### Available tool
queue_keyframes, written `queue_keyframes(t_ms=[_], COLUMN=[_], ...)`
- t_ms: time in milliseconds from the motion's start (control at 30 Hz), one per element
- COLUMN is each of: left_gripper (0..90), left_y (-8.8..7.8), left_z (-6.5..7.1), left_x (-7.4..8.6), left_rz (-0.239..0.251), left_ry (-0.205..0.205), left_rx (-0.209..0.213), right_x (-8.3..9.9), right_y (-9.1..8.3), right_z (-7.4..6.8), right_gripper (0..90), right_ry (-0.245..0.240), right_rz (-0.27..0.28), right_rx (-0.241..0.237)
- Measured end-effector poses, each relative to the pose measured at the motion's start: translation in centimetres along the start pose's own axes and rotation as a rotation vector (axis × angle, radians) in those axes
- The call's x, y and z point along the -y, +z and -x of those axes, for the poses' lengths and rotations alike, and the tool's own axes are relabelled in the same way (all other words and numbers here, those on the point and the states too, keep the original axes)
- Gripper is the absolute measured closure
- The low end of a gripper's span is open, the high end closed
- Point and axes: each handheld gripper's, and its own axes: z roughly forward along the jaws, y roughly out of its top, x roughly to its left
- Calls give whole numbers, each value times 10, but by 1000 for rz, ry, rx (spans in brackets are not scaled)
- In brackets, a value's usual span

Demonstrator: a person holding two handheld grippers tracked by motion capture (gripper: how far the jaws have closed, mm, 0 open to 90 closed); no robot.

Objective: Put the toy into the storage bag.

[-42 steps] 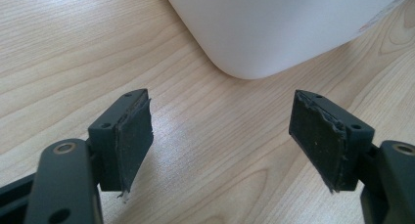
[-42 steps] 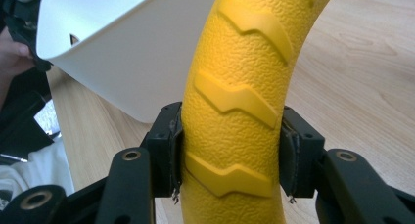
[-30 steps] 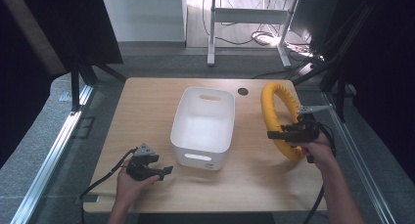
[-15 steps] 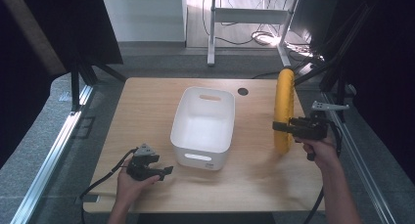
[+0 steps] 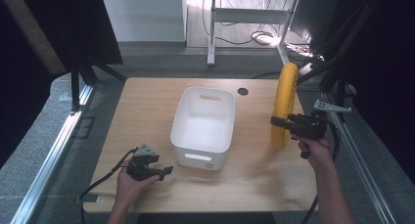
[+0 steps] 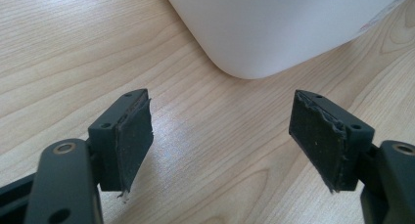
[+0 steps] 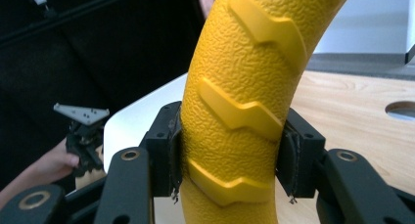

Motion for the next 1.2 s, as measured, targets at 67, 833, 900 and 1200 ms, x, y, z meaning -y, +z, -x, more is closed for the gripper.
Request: queue_keyframes(t_ms=[67, 833, 900, 1200], left_gripper=[244, 244, 244, 244], left_y=[0, 1, 1, 1], left_z=[0, 1, 1, 1], left_x=[0, 0, 0, 0], left_rz=[1, 0, 0, -1], left_ry=[-1, -3, -2, -2], left_rx=[0, 2, 3, 1], right_x=[1, 16, 17, 25], right_y=[2, 34, 35, 49], right_z=[-3, -42, -44, -62], right_gripper=[505, 503, 503, 501], right_ry=[-2, -49, -53, -88], right_rz=[30, 243, 250, 344], right_rx=[15, 230, 236, 268])
